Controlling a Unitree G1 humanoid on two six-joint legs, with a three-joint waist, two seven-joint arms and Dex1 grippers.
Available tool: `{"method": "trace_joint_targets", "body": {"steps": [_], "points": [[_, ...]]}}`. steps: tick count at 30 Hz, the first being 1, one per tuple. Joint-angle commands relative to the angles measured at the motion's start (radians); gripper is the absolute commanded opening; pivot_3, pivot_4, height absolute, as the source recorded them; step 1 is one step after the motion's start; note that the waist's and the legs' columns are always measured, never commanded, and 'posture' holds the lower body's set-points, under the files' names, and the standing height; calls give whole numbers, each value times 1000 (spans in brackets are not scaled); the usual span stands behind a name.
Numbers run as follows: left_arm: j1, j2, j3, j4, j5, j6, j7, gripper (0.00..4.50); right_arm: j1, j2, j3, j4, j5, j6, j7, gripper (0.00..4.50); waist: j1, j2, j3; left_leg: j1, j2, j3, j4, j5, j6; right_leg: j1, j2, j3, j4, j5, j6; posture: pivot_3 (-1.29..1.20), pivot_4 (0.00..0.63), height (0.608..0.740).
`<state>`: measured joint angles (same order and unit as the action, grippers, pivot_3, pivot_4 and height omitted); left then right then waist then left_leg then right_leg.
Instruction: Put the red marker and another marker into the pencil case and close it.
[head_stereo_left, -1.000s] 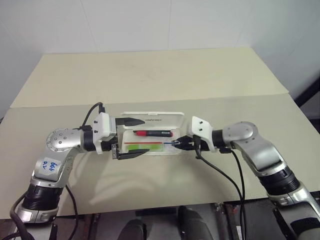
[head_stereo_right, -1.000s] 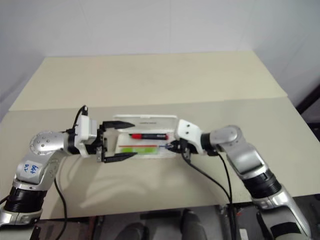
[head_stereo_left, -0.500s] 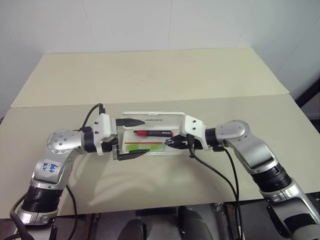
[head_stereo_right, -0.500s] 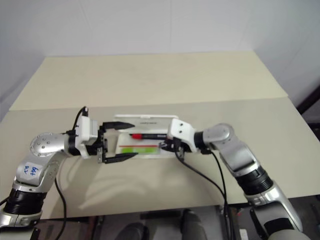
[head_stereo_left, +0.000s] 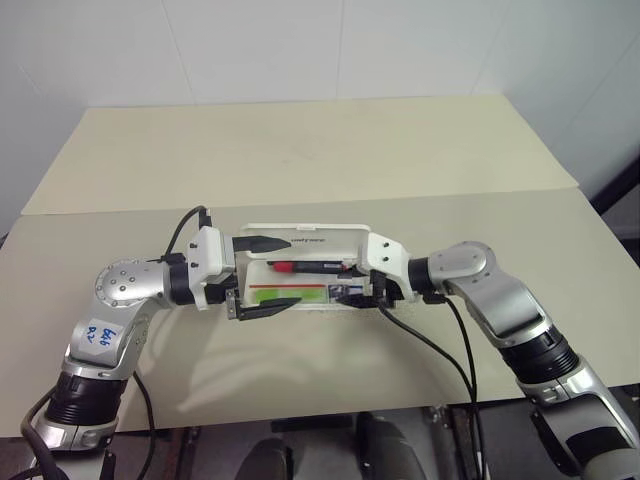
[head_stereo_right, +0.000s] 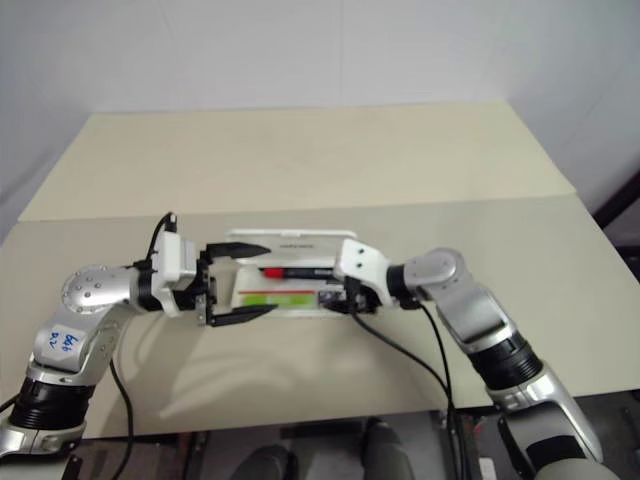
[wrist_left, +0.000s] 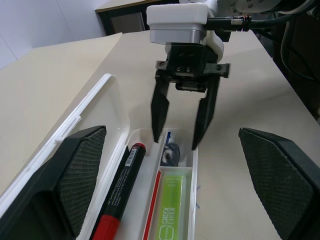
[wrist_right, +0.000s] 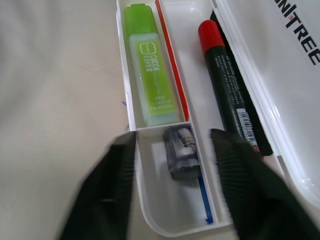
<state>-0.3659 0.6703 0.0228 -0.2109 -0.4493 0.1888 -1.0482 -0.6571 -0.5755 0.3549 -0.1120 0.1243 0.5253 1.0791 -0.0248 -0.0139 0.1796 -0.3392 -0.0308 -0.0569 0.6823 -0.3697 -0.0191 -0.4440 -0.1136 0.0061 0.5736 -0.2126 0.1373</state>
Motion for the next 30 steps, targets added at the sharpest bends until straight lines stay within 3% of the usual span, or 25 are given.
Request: {"method": "trace_joint_targets", "body": {"steps": [1, 3, 22, 30], "points": [[4, -3, 8, -31, -1, -14, 4, 4500, -7, -9, -7, -22, 1, -16, 9, 3917, 0, 0, 0, 0, 0, 0, 0, 0, 0, 0, 0, 0, 0, 0, 0, 0, 150, 740], [6, -5, 7, -33, -2, -14, 4, 4500, -8, -10, -9, -26, 2, -15, 9, 4459, 0, 0, 0, 0, 0, 0, 0, 0, 0, 0, 0, 0, 0, 0, 0, 0, 150, 740], [35, 16, 50, -63, -29, 20, 14, 4500, 20, -151, -134, -193, 125, 89, 49, 4459, 2, 0, 0, -1, 0, 0, 0, 0, 1, 0, 0, 0, -1, 0, 0, 0, 150, 740], [43, 31, 92, -101, -40, 64, 57, 4500, 11, -147, -228, -220, 204, 145, -1, 4459, 2, 0, 0, -1, 0, 0, 0, 0, 1, 0, 0, 0, -2, 0, 0, 0, 150, 740]]}}
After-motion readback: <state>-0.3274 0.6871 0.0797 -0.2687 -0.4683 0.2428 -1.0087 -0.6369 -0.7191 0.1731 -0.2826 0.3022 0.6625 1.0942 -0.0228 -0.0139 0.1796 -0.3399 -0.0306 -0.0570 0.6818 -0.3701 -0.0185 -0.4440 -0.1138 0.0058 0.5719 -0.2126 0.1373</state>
